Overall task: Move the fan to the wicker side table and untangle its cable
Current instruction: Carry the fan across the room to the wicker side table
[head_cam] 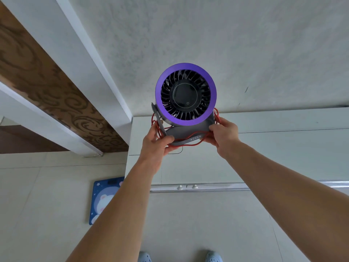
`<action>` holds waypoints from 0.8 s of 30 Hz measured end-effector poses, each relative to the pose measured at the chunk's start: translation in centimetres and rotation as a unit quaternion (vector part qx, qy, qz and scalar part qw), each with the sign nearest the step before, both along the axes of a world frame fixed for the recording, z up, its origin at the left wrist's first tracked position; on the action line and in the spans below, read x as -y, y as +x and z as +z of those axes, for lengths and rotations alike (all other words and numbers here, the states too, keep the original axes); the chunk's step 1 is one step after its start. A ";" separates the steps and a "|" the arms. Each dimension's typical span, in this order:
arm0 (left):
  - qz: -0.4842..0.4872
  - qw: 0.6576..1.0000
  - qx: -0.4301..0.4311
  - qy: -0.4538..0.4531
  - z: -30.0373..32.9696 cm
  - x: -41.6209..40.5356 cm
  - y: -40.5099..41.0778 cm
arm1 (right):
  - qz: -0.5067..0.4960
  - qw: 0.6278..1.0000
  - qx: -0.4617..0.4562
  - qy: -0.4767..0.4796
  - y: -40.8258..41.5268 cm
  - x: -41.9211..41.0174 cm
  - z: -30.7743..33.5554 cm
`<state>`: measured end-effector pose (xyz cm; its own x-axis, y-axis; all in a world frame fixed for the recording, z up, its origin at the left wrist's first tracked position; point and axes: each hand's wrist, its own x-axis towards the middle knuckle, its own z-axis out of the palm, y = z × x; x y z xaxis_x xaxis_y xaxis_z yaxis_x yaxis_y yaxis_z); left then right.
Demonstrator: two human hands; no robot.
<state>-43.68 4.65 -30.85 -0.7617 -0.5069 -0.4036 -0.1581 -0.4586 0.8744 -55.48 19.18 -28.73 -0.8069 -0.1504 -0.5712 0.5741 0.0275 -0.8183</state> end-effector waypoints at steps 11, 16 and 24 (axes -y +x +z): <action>-0.058 0.994 -0.035 -0.086 11.9 -1.8 2.0 | -0.035 0.997 -0.031 -0.054 3.3 -3.3 11.1; -0.065 0.991 -0.060 -0.101 18.0 -2.9 3.1 | -0.040 0.994 -0.066 -0.083 4.9 -4.9 17.0; -0.103 0.981 -0.108 -0.125 26.7 -4.6 3.9 | -0.084 0.982 -0.124 -0.116 7.6 -7.6 26.0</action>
<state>-39.76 9.27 -4.18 -0.9122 -0.3965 -0.1036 -0.0228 -0.2033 0.9789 -47.92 26.82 -2.72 -0.9414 -0.1062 -0.3202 0.3370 -0.2548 -0.9064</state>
